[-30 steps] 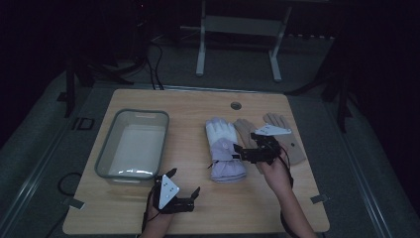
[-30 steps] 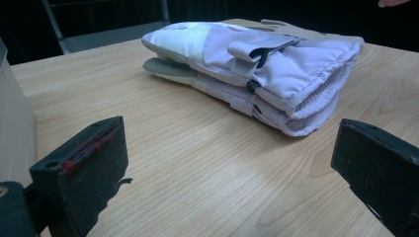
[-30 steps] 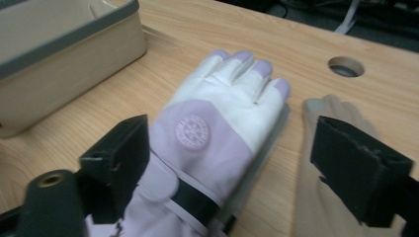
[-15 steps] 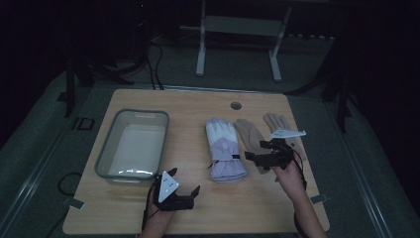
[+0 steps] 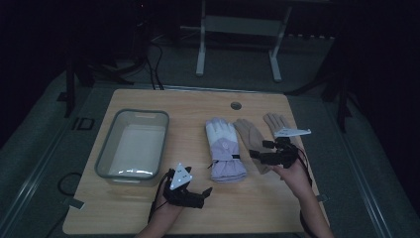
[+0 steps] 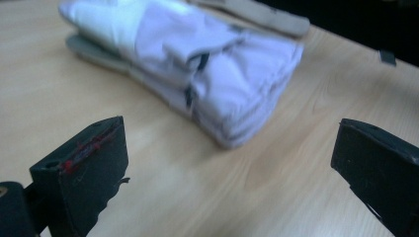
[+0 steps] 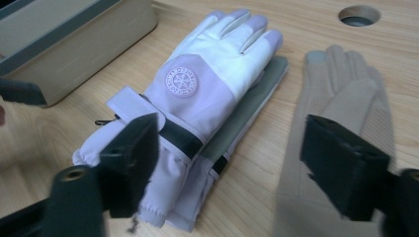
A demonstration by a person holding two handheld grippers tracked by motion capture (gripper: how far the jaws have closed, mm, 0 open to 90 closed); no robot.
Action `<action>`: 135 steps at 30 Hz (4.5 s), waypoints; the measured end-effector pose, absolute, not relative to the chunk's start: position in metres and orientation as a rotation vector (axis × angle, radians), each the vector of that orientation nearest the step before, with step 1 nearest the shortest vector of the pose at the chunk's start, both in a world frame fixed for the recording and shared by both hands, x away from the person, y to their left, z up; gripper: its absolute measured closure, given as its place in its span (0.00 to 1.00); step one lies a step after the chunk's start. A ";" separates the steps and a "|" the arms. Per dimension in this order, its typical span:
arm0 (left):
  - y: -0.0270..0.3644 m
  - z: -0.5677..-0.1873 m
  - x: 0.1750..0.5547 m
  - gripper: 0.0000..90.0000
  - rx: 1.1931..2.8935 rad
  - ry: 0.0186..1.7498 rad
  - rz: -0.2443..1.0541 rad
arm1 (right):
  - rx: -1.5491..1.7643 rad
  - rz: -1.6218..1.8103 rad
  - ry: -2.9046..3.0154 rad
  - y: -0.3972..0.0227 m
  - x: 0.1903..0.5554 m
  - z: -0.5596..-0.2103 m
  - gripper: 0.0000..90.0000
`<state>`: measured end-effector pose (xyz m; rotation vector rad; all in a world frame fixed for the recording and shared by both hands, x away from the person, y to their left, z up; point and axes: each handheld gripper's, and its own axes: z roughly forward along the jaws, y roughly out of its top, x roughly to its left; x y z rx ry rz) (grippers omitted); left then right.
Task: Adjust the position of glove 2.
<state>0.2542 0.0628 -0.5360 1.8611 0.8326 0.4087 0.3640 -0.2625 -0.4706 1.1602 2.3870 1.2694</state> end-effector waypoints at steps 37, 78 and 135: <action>0.018 -0.563 0.331 0.36 1.990 1.178 0.038 | 1.531 1.099 2.641 -0.215 0.418 -0.542 0.54; 0.060 -0.492 0.338 0.80 2.022 1.036 -0.018 | 1.354 1.243 2.483 -0.183 0.394 -0.471 0.84; 0.292 -0.458 0.316 0.80 2.096 1.250 0.080 | 1.101 1.328 2.659 0.065 0.401 -0.454 0.84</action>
